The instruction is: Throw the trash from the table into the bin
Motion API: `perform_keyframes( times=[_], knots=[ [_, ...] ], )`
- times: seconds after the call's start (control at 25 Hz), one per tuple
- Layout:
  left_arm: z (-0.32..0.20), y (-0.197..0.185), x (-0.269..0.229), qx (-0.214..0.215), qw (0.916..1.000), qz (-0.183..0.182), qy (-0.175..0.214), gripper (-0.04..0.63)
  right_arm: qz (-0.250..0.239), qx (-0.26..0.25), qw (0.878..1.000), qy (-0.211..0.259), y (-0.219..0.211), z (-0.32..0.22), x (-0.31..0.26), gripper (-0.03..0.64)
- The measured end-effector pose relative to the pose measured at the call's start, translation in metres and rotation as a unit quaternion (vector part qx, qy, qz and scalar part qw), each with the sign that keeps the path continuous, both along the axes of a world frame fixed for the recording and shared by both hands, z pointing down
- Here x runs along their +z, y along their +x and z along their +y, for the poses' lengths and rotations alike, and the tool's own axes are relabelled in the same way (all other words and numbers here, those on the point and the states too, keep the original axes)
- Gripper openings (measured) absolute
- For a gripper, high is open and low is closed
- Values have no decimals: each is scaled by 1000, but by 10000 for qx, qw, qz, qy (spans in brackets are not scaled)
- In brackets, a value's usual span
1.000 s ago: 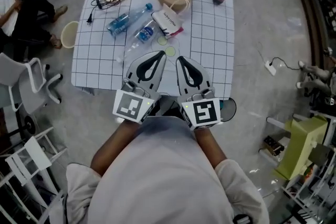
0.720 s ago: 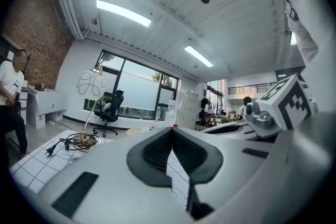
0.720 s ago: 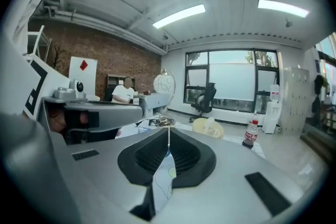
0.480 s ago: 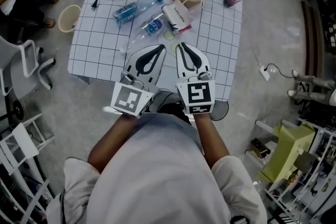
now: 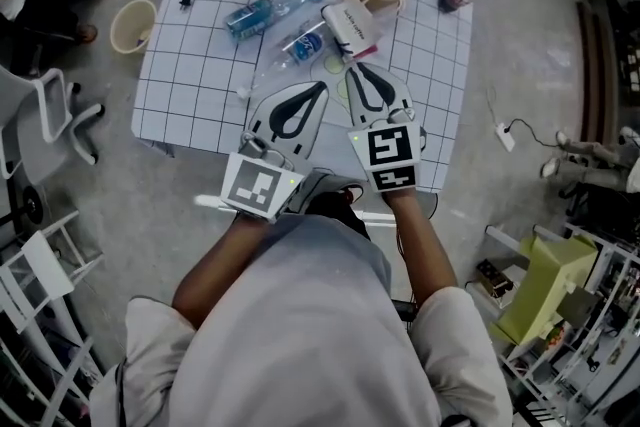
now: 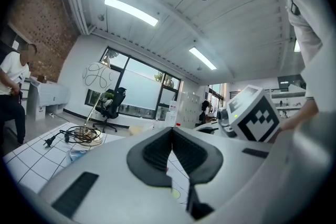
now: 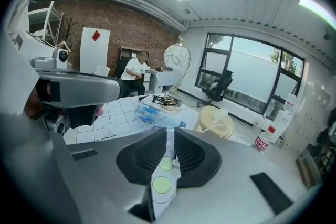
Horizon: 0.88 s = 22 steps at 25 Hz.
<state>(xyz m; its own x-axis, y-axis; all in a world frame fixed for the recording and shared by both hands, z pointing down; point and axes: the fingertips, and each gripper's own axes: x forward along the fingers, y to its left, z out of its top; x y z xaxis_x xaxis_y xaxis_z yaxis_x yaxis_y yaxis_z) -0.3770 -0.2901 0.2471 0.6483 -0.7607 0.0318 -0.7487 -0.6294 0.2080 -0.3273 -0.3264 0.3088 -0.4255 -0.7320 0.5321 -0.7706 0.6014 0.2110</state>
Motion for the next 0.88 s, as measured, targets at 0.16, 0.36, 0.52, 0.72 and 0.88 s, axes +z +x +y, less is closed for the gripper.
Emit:
perform_keyframes(
  times=[0.16,0.36,0.52,0.72,0.88],
  knots=[
    [-4,3,2,44,10000,22,-27,8,125,-118,9996,-232,1,-15,13,65],
    [-3,10,3,168,9998,69,-59,6,366,-176,9981,-463,4,-31,34,161],
    [-7,7,8,124,9999,48,-109,6,628,-219,9962,-569,3,-41,57,183],
    [-13,-2,19,38,9997,33,-239,8,923,-266,9922,-788,0,-52,94,216],
    [-18,-12,25,-118,9993,-78,-352,6,1312,-258,9874,-842,3,-63,118,232]
  ],
)
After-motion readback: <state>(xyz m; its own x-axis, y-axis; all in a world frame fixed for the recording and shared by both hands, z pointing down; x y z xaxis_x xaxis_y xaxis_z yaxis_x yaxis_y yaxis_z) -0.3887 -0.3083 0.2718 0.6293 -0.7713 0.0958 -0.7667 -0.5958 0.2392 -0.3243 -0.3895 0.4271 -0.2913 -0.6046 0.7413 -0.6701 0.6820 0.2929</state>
